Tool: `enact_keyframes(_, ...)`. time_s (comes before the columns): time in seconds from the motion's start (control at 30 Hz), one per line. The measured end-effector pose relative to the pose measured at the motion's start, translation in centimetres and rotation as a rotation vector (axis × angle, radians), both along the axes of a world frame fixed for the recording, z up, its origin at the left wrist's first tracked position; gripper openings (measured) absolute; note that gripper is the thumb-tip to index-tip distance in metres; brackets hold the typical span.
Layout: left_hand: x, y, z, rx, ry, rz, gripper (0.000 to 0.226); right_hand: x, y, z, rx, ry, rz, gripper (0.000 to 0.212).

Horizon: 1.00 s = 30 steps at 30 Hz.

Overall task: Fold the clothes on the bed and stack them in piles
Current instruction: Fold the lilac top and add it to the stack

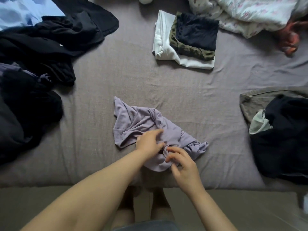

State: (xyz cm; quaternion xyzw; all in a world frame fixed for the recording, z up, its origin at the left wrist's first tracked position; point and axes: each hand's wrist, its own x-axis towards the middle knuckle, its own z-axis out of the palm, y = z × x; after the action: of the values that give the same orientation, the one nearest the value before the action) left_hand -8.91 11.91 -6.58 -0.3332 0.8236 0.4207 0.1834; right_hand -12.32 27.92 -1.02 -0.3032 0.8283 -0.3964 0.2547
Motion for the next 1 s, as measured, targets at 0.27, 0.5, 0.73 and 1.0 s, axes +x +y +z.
enact_keyframes(0.27,-0.4,-2.4,1.7,0.247,0.016,0.799,0.028,-4.3,5.0,1.1,0.142,0.244,-0.302,0.022)
enact_keyframes(0.5,1.6,-3.7,4.0,0.001,-0.008,-0.175,0.025,-7.2,2.1,0.2,-0.159,-0.945,-1.010,0.028)
enact_keyframes(0.73,1.2,-4.4,3.8,0.367,0.133,0.475,0.027,-6.8,-0.4,0.6,-0.163,-0.955,-0.881,0.023)
enact_keyframes(1.0,2.0,-5.5,5.7,0.509,0.110,0.235,0.035,-6.9,-0.5,1.3,0.560,-0.081,0.017,0.017)
